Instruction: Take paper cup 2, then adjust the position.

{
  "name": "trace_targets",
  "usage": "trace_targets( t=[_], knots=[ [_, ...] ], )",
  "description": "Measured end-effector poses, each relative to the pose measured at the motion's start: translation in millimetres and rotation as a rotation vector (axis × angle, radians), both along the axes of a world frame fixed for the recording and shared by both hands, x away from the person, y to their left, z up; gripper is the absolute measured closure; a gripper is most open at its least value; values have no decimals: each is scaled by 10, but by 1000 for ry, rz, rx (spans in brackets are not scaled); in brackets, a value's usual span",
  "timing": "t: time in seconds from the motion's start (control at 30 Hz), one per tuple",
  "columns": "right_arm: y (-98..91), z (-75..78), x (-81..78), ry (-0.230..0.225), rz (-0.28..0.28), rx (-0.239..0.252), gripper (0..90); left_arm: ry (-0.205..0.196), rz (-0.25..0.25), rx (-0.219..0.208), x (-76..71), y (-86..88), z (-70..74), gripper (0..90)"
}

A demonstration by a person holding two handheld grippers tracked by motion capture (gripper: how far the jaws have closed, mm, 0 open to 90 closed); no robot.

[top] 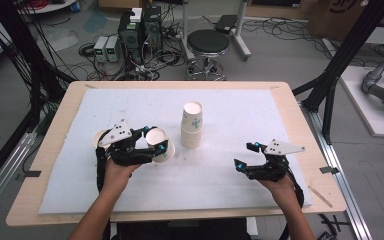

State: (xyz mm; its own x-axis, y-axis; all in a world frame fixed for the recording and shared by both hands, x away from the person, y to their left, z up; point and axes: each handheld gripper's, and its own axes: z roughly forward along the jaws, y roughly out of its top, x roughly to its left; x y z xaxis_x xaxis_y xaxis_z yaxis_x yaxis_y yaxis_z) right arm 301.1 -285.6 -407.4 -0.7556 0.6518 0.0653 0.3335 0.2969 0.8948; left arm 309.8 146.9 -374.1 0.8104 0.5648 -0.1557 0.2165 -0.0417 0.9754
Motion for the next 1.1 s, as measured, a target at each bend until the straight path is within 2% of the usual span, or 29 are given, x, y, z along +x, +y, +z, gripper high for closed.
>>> trace_targets(
  t=[0.1,0.4,0.57,0.83,1.1],
  knots=[
    [8,16,2,1,11,21,207,2,-17,-4,-13,-6,-2,346],
    [122,29,-3,3,64,29,207,10,-68,-5,-33,-63,-11,346],
    [154,35,-21,12,92,37,206,14,-110,12,-54,-155,-50,347],
    [227,31,-90,29,159,68,207,17,-162,8,-98,-318,-75,347],
    [333,49,-117,26,219,76,206,21,-216,22,-103,-479,-91,348]
  ],
)
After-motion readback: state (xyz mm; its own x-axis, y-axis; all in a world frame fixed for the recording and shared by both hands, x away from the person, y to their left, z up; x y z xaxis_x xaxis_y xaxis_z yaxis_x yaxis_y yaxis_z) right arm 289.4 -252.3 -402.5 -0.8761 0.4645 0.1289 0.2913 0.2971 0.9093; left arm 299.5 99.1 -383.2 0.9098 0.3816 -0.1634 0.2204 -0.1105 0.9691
